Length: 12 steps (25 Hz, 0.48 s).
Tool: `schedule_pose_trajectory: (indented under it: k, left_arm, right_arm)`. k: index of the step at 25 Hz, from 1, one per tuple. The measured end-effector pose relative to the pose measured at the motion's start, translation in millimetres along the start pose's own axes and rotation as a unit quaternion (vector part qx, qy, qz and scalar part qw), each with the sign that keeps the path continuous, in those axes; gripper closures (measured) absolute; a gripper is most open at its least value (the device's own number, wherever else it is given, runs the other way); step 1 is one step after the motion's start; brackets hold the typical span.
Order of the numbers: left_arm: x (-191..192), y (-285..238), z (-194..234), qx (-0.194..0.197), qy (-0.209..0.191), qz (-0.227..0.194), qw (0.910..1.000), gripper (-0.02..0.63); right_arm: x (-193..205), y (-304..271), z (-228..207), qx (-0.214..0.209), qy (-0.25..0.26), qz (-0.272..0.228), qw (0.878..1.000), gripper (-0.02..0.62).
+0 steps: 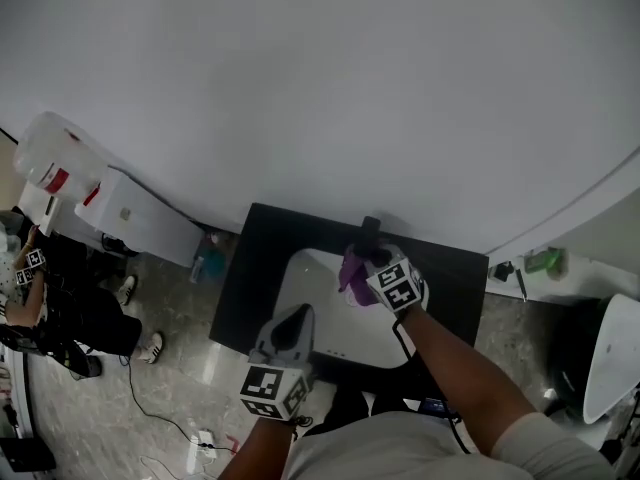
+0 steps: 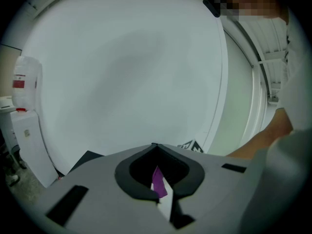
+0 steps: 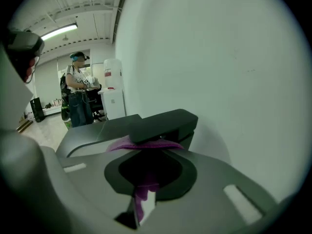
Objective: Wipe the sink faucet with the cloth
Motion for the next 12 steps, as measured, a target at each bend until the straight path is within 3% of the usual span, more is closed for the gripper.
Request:
schedule_pose_trajectory:
  k: [5, 9, 12]
  left_arm:
    - [6, 2, 7, -0.004, 0.010, 0.000, 0.9999, 0.600]
    - [5, 2, 4, 0.000, 0.004, 0.001, 1.0000, 0.600]
    - [2, 5, 0, -0.001, -0.002, 0.001, 1.0000, 0.600]
  right_arm:
    - [25, 30, 62, -0.055, 0.005, 0.000, 0.998, 0.571]
    - [3, 14, 25, -0.009, 0.014, -0.025, 1.000, 0.571]
    - [-5, -6, -5, 0.015, 0.003, -0.011, 1.000, 0.569]
Point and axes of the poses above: the fingertips, and each gripper's own axes: y backward along the fingers, z to its left, x out of its underside, the point moved 6 cm from there along y, backward along the fingers, and after that the axes turned 3 degrees about y, right-handed, at the moved point
